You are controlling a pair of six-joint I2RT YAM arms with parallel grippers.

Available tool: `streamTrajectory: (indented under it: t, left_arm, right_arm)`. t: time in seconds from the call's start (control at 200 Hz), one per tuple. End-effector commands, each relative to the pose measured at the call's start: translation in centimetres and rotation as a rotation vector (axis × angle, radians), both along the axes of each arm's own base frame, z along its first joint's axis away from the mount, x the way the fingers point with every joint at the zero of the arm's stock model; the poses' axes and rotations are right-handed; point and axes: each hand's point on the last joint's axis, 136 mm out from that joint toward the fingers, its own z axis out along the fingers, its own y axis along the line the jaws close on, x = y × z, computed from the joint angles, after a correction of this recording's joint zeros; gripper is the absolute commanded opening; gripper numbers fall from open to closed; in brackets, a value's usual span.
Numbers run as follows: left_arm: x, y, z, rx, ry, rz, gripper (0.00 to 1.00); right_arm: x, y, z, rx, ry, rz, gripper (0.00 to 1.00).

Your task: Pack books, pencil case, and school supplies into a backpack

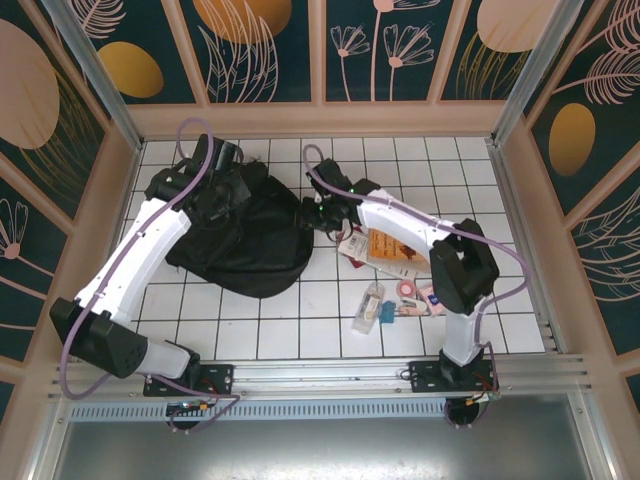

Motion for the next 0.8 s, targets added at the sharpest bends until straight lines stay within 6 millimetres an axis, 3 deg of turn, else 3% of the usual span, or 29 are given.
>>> streamTrajectory:
  t: [0.0, 0.09, 0.23, 0.325, 0.385, 0.405, 0.48, 0.595, 0.711, 0.796]
  left_arm:
    - [0.8, -0.1, 2.4, -0.087, -0.101, 0.032, 0.0]
    - [1.2, -0.2, 2.2, -0.095, -0.11, 0.029, 0.0]
    - [2.3, 0.5, 1.2, -0.076, -0.114, 0.05, 0.0]
    - [3.1, 0.3, 0.6, -0.08, -0.117, 0.046, 0.0]
    - [3.6, -0.2, 0.4, -0.093, -0.123, 0.034, 0.0]
    - [3.7, -0.4, 0.3, -0.101, -0.124, 0.027, 0.0]
    - [4.1, -1.5, -0.2, -0.141, -0.128, -0.008, 0.0]
    - [4.4, -3.1, -1.0, -0.215, -0.133, -0.057, 0.0]
    - [4.7, -3.5, -1.4, -0.228, -0.134, -0.072, 0.0]
    - [4.9, -3.8, -1.5, -0.232, -0.138, -0.083, 0.0]
  right_arm:
    - [2.4, -1.1, 1.1, -0.098, -0.066, 0.001, 0.35]
    - [4.0, -1.5, 3.6, -0.066, -0.123, -0.016, 0.4]
    - [4.2, -2.2, 8.1, 0.05, -0.225, -0.002, 0.5]
    - [4.3, -5.8, 10.8, 0.1, -0.334, -0.09, 0.55]
    - [4.3, -10.2, 11.4, 0.102, -0.387, -0.225, 0.61]
    - [3.8, -11.1, 11.2, 0.103, -0.383, -0.251, 0.61]
    - [3.7, -18.8, 8.8, 0.068, -0.291, -0.46, 0.62]
    - [1.1, -28.1, 2.3, -0.02, -0.137, -0.672, 0.66]
    - [-0.9, -33.2, -2.0, -0.09, -0.047, -0.782, 0.72]
    - [-1.4, -35.0, -4.3, -0.16, -0.007, -0.814, 0.76]
